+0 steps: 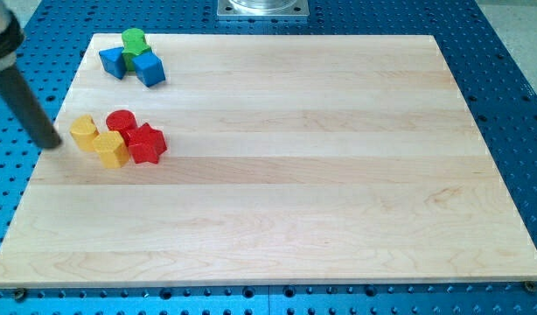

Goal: Push the yellow blocks to the right of the red star

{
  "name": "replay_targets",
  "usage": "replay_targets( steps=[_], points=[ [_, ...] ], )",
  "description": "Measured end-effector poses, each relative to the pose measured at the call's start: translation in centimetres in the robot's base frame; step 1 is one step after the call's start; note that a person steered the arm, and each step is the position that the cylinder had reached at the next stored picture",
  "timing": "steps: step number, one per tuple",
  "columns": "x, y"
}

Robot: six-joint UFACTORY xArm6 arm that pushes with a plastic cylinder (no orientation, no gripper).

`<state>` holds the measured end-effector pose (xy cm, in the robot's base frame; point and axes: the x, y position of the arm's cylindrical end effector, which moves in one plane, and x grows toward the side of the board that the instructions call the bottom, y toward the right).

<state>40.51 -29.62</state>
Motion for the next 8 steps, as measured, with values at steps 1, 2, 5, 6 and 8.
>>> replay_targets(
  steps=[1, 2, 5, 6, 8],
  points=[
    [-2.4, 1.0],
    [-2.1, 1.6],
    [7.5, 11.1],
    [8.2, 9.9],
    [11.9, 5.0]
  ],
)
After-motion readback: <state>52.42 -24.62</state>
